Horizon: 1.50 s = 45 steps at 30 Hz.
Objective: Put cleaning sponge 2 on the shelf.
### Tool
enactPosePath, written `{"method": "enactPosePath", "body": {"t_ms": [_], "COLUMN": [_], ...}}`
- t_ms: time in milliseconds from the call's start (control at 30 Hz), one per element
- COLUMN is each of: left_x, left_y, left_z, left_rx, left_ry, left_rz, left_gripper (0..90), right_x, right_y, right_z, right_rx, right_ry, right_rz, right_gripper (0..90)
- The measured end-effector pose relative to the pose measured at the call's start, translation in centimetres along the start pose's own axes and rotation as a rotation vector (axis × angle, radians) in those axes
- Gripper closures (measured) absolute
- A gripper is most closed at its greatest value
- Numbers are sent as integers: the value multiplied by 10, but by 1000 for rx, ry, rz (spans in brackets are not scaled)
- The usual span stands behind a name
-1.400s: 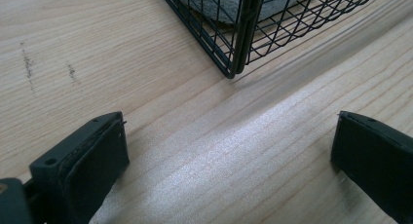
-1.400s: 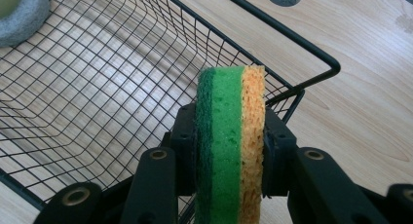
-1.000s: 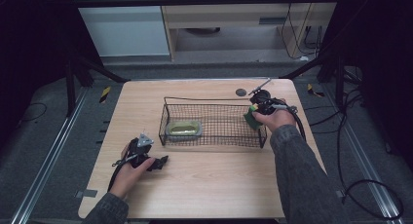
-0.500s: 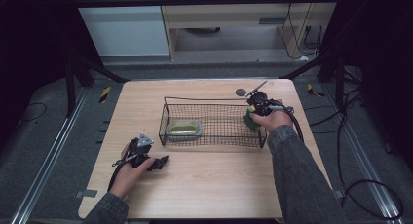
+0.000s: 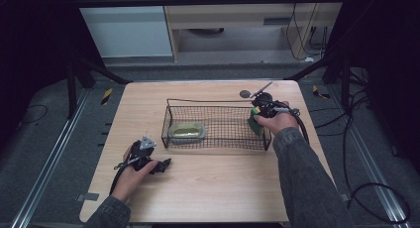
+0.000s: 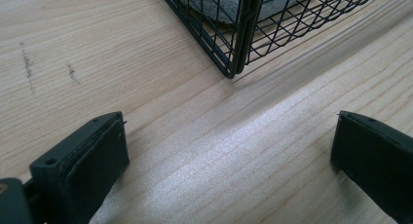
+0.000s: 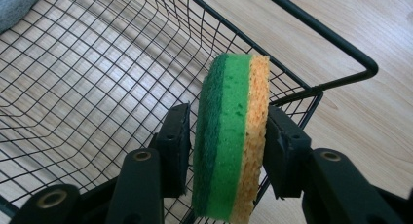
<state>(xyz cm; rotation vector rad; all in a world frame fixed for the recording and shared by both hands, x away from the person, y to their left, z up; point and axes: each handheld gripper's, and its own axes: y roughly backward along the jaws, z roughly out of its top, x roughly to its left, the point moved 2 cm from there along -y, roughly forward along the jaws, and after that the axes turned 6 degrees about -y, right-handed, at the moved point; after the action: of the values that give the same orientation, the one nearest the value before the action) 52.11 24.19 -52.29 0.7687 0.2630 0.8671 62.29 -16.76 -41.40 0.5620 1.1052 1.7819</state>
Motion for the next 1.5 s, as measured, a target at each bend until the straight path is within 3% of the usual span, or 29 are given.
{"method": "enactPosePath", "body": {"t_ms": [367,800,1167,1500], "left_x": [0,0,0,0], "left_y": [0,0,0,0], "left_z": [0,0,0,0], "left_rx": [0,0,4,4], "left_ry": [0,0,-5,-4], "left_rz": [0,0,-1,-1], "left_gripper": [0,0,0,0], "right_x": [16,36,42,37], "right_y": [10,3,5,17], "right_z": [1,4,-3,-10], "right_rx": [-16,-4,-9,-106], "right_ry": [26,63,61,9], "right_rz": [29,72,99,71], "right_gripper": [565,554,435,219]}}
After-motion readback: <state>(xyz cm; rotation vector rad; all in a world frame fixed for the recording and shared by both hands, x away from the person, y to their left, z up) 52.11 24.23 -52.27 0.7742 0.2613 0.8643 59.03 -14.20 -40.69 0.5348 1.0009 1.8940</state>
